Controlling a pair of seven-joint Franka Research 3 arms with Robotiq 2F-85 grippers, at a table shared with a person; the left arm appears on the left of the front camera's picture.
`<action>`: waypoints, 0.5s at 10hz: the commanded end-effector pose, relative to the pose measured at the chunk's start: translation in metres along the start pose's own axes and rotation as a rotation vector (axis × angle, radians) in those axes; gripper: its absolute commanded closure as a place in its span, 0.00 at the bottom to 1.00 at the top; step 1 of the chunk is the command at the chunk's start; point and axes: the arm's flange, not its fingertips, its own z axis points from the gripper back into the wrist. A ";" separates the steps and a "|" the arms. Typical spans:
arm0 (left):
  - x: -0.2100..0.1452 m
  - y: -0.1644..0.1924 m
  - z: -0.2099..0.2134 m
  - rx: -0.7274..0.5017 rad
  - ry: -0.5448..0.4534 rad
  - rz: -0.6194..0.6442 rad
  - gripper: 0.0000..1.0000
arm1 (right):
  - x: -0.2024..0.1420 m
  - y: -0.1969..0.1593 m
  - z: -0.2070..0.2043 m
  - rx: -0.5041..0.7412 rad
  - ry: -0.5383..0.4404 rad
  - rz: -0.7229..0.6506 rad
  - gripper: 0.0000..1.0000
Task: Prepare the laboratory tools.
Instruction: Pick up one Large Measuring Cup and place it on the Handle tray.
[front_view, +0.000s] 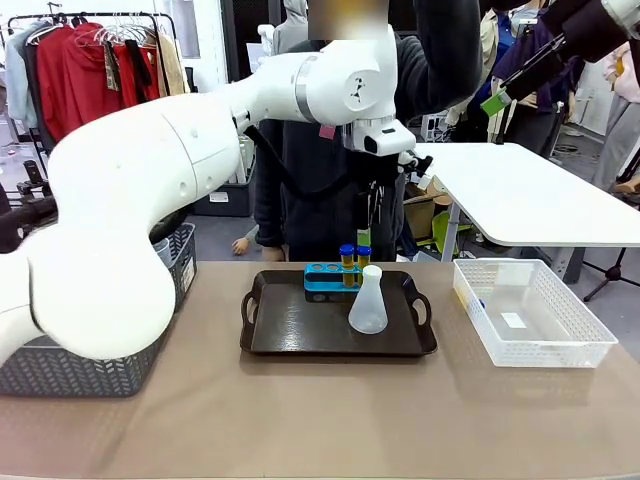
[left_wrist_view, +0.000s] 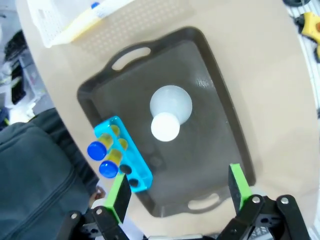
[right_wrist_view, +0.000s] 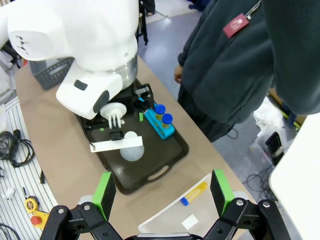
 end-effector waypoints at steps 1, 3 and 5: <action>-0.019 -0.050 0.009 0.063 0.079 0.041 0.00 | 0.000 0.000 0.001 0.004 -0.005 0.007 0.00; -0.045 -0.081 0.040 0.045 0.182 0.141 0.00 | 0.000 0.000 0.001 0.004 -0.005 0.007 0.00; -0.063 -0.102 0.061 0.049 0.185 0.207 0.00 | 0.000 0.000 0.001 0.004 -0.005 0.007 0.00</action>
